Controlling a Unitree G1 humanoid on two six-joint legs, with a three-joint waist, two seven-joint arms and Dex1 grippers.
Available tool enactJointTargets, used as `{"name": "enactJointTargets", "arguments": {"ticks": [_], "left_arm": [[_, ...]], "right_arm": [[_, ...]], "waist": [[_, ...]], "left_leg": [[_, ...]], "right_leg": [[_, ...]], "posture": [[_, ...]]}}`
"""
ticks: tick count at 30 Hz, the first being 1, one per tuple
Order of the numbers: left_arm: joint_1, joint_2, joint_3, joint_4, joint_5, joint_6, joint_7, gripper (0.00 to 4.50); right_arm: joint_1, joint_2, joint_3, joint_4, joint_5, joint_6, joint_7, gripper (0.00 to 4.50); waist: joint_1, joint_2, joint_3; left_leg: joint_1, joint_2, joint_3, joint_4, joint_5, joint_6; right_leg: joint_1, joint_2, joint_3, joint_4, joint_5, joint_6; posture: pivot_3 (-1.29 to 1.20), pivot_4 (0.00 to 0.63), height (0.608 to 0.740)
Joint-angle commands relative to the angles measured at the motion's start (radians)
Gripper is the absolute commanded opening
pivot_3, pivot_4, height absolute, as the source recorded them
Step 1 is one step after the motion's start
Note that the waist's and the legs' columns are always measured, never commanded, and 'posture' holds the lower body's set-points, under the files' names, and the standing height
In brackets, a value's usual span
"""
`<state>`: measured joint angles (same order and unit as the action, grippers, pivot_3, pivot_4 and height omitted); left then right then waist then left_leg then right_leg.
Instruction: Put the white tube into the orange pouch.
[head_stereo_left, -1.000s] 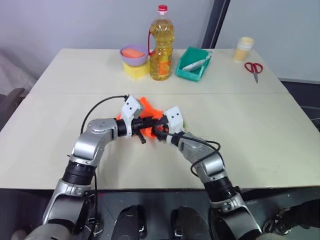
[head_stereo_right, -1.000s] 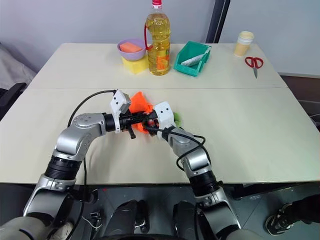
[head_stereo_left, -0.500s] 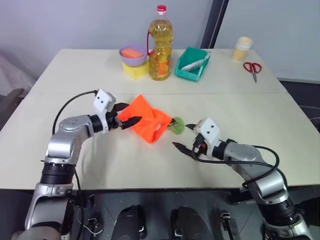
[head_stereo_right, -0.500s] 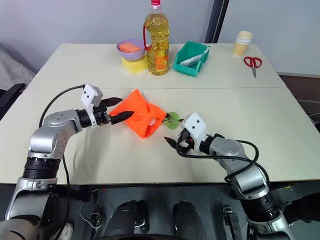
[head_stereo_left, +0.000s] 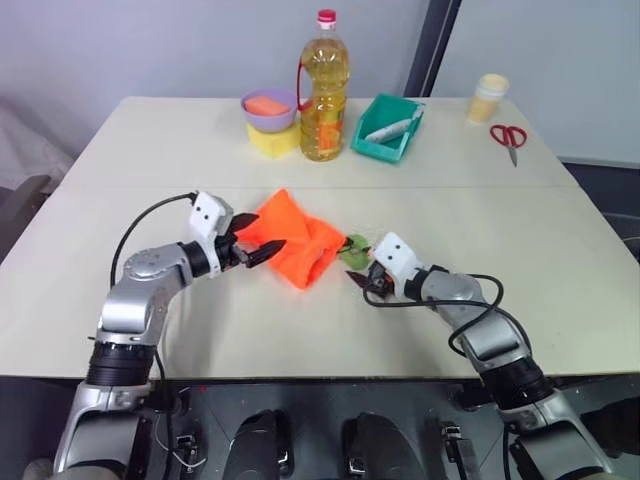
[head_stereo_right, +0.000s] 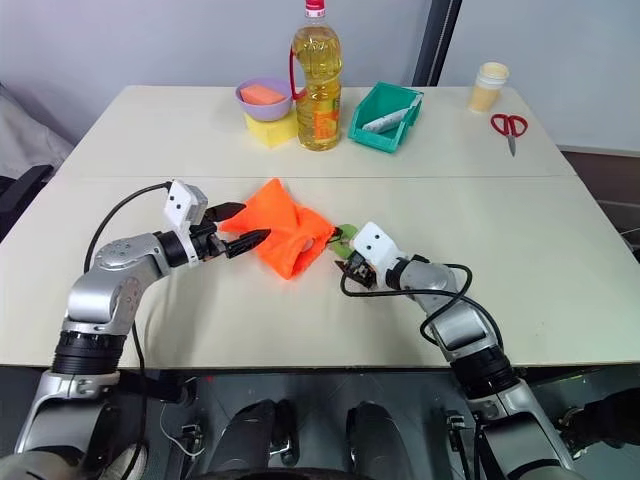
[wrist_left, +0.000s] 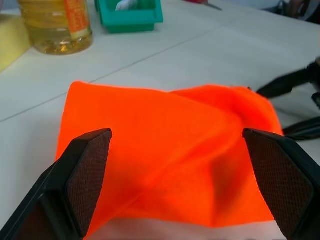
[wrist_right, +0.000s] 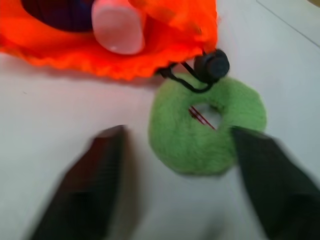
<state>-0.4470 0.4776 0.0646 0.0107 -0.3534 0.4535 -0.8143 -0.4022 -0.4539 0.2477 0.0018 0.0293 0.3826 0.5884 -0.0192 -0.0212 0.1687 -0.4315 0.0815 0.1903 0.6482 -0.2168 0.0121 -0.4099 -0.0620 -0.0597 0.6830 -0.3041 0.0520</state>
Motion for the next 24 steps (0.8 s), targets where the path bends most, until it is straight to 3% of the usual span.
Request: {"name": "enactJointTargets", "arguments": {"ticks": [1, 3, 14, 24], "left_arm": [[0.011, -0.009, 0.018, -0.047, -0.019, -0.018, 0.022, 4.5], [0.014, -0.014, 0.018, -0.049, -0.021, -0.021, 0.03, 4.5], [-0.056, -0.053, -0.032, 0.017, -0.012, -0.062, -0.003, 4.5], [-0.189, -0.112, -0.098, 0.168, 0.009, -0.146, -0.071, 4.5]], "right_arm": [[0.004, -0.007, -0.047, -0.043, -0.01, -0.017, -0.022, 0.99], [0.009, -0.011, -0.063, -0.059, -0.009, -0.012, -0.029, 0.03], [0.135, -0.206, -0.32, -0.425, 0.122, 0.056, 0.073, 0.03], [0.107, -0.268, -0.463, -0.475, 0.213, 0.116, 0.073, 0.03]], "waist": [[-0.001, 0.0, 0.0], [0.0, 0.0, 0.0], [0.003, 0.0, 0.0], [0.004, 0.0, 0.0]], "left_leg": [[0.0, 0.0, 0.0, 0.0, 0.0, 0.0], [0.0, 0.0, 0.0, 0.0, 0.0, 0.0], [0.0, 0.0, -0.001, -0.001, 0.0, 0.0], [0.0, 0.0, -0.001, 0.0, -0.003, 0.005]], "right_leg": [[0.0, 0.0, 0.0, 0.0, 0.0, 0.0], [0.0, 0.0, 0.0, 0.0, 0.0, 0.0], [0.0, 0.0, 0.0, 0.0, 0.0, 0.0], [0.0, 0.0, 0.0, -0.001, 0.0, 0.0]], "posture": [[0.0, 0.15, 0.727], [0.0, 0.15, 0.727], [0.0, 0.15, 0.727], [0.0, 0.15, 0.727]]}}
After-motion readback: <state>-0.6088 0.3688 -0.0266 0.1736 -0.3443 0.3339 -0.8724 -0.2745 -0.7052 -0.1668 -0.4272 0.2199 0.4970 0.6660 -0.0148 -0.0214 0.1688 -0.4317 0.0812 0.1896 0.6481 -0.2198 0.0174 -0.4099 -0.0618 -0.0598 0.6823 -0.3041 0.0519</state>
